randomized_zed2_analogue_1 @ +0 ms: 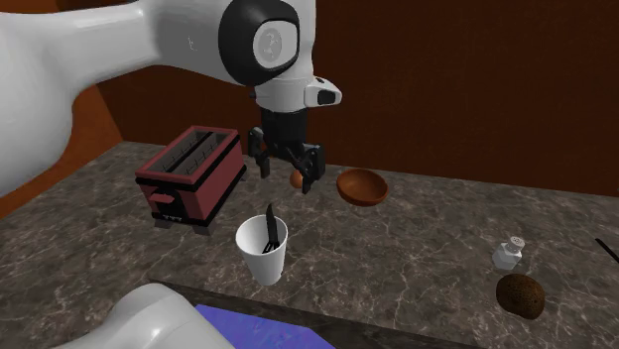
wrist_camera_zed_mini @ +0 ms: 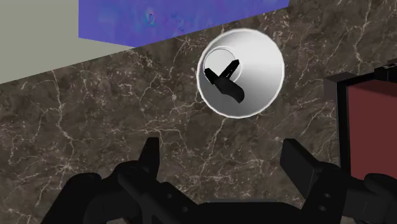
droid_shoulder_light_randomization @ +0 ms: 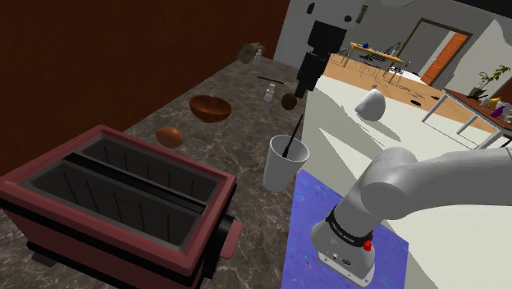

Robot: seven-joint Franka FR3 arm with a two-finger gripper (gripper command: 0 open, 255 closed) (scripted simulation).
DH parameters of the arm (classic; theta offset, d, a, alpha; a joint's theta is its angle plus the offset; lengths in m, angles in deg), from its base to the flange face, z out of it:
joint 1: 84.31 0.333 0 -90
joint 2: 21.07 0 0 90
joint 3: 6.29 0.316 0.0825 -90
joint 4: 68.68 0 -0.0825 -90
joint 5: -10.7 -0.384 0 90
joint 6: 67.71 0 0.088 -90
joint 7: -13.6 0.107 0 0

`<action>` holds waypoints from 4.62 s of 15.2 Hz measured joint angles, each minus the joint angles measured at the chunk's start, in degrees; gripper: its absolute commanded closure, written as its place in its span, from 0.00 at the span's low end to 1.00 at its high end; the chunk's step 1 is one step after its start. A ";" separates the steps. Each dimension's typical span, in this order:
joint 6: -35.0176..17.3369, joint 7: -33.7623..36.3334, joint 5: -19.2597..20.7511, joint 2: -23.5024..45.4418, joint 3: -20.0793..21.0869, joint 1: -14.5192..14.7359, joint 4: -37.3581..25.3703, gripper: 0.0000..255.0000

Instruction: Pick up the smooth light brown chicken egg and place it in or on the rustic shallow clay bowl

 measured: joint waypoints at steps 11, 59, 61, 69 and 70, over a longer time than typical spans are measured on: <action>-9.98 2.00 -1.15 19.13 4.94 1.49 -6.26 0.00; -18.45 9.37 9.41 78.56 11.08 9.74 -47.84 1.00; -18.16 9.37 9.39 78.46 11.09 9.74 -48.01 1.00; -13.41 9.31 8.89 76.38 11.40 9.67 -50.73 1.00; -12.62 9.28 8.86 76.33 11.42 9.70 -51.49 1.00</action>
